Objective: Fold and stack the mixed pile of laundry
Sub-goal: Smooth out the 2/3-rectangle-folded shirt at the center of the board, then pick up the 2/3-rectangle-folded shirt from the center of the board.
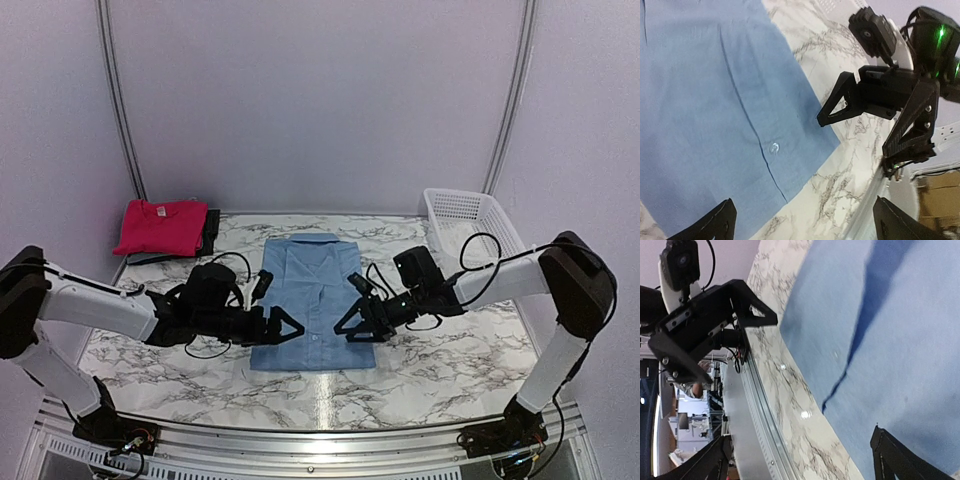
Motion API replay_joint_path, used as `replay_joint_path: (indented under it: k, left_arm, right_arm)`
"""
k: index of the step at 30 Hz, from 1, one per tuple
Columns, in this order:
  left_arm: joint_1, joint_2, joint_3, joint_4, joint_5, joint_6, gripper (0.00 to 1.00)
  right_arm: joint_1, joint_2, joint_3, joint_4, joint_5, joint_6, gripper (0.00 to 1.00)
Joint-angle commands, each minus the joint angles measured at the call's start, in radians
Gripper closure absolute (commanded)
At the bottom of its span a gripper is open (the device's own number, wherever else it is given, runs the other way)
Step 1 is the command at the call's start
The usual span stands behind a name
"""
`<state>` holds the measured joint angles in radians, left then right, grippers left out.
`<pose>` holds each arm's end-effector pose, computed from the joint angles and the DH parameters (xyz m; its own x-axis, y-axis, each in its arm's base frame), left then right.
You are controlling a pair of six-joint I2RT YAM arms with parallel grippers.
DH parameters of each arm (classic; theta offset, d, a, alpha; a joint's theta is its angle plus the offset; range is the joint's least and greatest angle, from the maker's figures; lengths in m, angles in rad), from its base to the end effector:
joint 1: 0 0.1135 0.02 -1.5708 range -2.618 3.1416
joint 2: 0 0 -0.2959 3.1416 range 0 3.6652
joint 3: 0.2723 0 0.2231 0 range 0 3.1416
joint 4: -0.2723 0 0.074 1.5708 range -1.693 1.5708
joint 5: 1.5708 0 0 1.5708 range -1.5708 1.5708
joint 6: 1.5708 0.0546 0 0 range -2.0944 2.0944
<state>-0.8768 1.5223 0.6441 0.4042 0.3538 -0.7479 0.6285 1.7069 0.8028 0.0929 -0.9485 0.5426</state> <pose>0.1776 -0.2431 0.2248 -0.8385 0.0103 -0.5447 0.4746 0.5048 -0.7211 0.2272 0.2199 0.1982 -0.9130 -0.2915 -0.2855 -0.3782 0.3422 0.8601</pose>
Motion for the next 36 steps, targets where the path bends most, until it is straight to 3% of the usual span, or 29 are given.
replay_joint_path:
  k: [1, 6, 15, 19, 25, 33, 36]
  left_arm:
    - [-0.068, -0.112, 0.117, -0.366, -0.314, 0.356, 0.01]
    - [-0.132, -0.134, 0.089, -0.323, -0.417, 0.518, 0.01]
    - [-0.250, -0.055, 0.088, -0.220, -0.545, 0.738, 0.01]
    - [-0.308, -0.014, 0.092, -0.217, -0.600, 0.906, 0.07]
    - [-0.358, 0.075, 0.117, -0.224, -0.676, 1.093, 0.23]
    - [-0.393, 0.240, 0.209, -0.205, -0.812, 1.219, 0.47]
    - [-0.404, 0.282, 0.230, -0.183, -0.880, 1.252, 0.61]
  right_arm:
    - [-0.009, -0.022, 0.218, -0.251, 0.096, -0.185, 0.13]
    - [-0.004, 0.143, 0.455, -0.287, 0.033, -0.219, 0.35]
    - [-0.017, 0.462, 0.705, -0.312, -0.032, -0.265, 0.65]
    - [-0.039, 0.570, 0.771, -0.326, -0.015, -0.287, 0.69]
    - [-0.031, 0.642, 0.790, -0.370, -0.001, -0.334, 0.71]
    - [-0.024, 0.653, 0.702, -0.335, 0.009, -0.340, 0.73]
    - [-0.019, 0.654, 0.681, -0.332, 0.011, -0.346, 0.73]
